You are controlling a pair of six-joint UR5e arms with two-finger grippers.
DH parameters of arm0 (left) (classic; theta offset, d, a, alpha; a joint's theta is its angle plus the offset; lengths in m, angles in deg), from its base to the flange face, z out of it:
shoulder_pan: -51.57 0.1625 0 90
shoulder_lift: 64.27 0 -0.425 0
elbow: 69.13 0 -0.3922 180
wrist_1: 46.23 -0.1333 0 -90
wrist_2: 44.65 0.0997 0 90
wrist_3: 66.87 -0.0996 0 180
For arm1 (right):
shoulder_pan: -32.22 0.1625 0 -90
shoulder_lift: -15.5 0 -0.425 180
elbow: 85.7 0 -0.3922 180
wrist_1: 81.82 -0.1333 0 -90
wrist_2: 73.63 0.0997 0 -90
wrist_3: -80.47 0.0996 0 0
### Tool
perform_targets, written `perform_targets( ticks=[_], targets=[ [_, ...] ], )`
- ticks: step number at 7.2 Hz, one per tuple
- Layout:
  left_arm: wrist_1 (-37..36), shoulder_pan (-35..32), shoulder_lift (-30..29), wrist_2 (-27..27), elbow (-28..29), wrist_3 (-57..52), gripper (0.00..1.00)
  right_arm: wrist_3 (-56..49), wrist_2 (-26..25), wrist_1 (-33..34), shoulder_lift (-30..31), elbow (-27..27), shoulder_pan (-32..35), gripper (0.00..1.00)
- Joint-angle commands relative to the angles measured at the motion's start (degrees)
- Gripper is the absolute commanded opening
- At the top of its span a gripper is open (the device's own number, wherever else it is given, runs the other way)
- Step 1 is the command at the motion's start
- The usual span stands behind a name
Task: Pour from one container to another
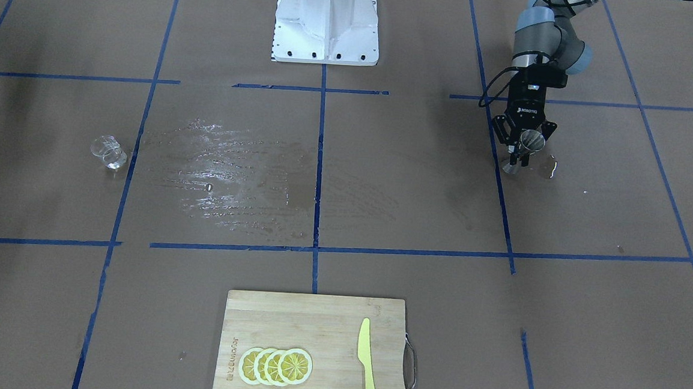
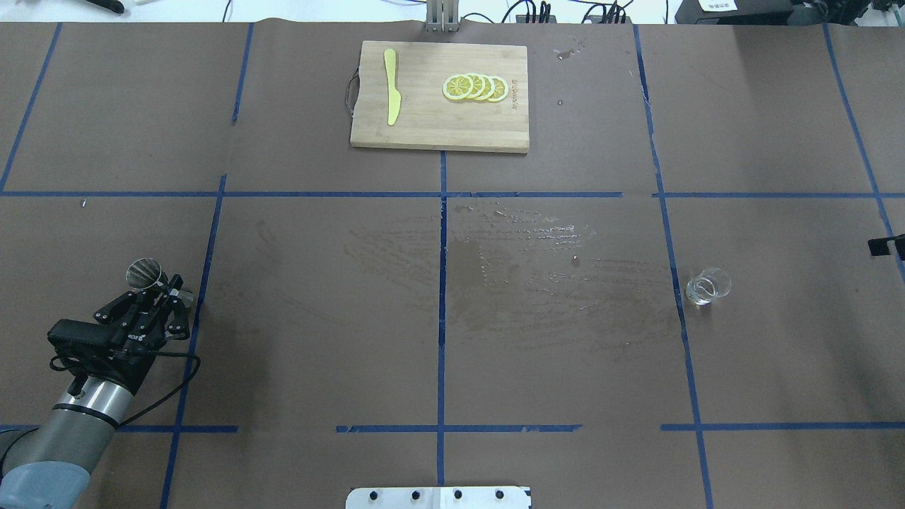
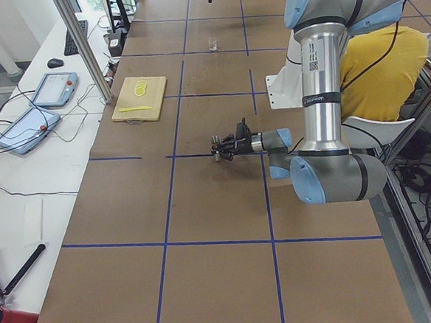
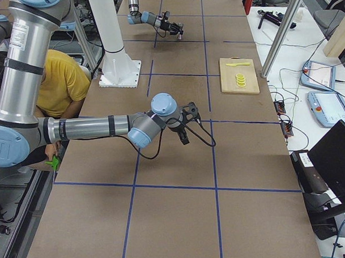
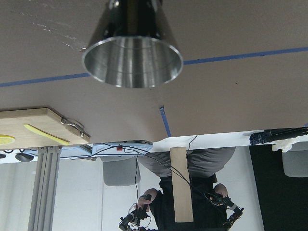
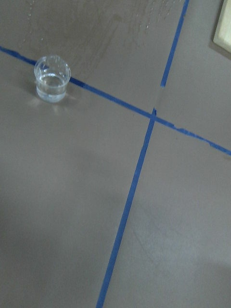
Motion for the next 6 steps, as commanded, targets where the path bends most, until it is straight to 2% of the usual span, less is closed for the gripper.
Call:
perform_targets(
  ticks=[1, 2, 4, 6],
  targets=[
    [2.8, -0.9, -0.3, -2.0, 0.0, -0.7, 0.0, 11.3, -16.5, -10.5, 0.8, 0.3, -16.6, 1.0],
    [4.2, -0.9, -0.3, -2.7, 0.0, -2.0, 0.0, 14.5, -25.4, -10.5, 0.8, 0.9, -23.1, 1.0],
    [4.7, -2.3, -0.6, -2.8, -1.6, -8.4, 0.0, 21.1, -46.5, -10.5, 0.9, 3.2, -38.3, 1.0],
    [5.4, -3.9, -0.5, -4.3, -3.0, -8.4, 0.0, 26.3, -59.6, -10.4, 2.0, 3.3, -47.8, 1.0]
  ],
)
